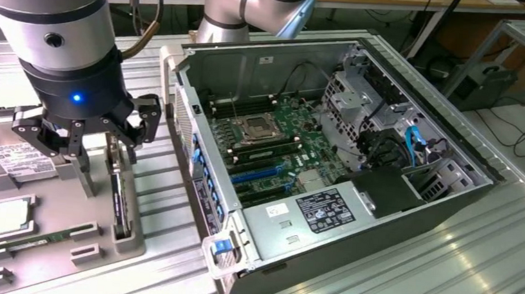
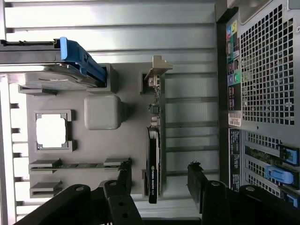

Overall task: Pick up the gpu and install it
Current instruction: 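Pick up the gpu and move the gpu toward the slot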

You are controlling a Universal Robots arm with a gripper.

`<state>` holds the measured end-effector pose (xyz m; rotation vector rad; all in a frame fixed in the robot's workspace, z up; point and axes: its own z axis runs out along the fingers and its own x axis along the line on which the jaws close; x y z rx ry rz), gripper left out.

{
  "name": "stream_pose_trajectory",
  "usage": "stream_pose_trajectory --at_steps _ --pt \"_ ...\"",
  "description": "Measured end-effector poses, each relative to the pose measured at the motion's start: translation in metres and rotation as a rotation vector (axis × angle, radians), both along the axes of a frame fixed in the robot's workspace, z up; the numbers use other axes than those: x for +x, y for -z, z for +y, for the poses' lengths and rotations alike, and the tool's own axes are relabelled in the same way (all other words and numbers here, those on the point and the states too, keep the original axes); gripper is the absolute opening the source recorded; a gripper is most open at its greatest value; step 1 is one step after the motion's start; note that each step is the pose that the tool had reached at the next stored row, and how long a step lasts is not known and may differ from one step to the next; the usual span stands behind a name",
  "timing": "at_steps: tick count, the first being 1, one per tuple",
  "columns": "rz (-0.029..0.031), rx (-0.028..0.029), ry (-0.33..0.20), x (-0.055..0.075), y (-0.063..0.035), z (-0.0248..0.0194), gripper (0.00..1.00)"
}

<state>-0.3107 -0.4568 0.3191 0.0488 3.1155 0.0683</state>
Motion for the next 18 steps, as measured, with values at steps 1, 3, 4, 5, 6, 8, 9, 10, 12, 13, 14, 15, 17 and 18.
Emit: stream_pose_trajectory --at_steps 1,3,4,5,6,8,9,10,12,13,14,15,17,18 --pt "-0.0001 0.0 -0.001 0.0 0.0005 -0.0004 0.6" --pt "-0.0012 0.0001 -0.002 0.0 0.0015 -0.001 0.6" --pt "-0.0014 0.0001 -0.003 0.0 0.0022 -0.0013 0.6" --pt "-0.0014 0.0 -0.004 0.0 0.004 -0.0015 0.6" --pt "-0.0014 0.0001 -0.004 0.0 0.0061 -0.0019 0.6" --pt "-0.0015 0.0001 -0.004 0.0 0.0085 -0.0021 0.6" --pt "-0.0014 0.0 -0.005 0.0 0.0097 -0.0022 0.6" --pt "-0.0014 0.0 -0.005 0.0 0.0107 -0.0023 0.6" --pt "-0.0014 0.0001 -0.005 0.0 0.0129 -0.0028 0.6" --pt "-0.0014 0.0 -0.005 0.0 0.0139 -0.0029 0.6" --pt "-0.0014 0.0 -0.005 0.0 0.0151 -0.0029 0.6" --pt "-0.0014 0.0 -0.005 0.0 0.0162 -0.003 0.6" --pt "-0.0014 0.0 -0.005 -0.001 0.0184 -0.0033 0.6" --pt "-0.0014 0.0001 -0.005 -0.001 0.0192 -0.0034 0.6"
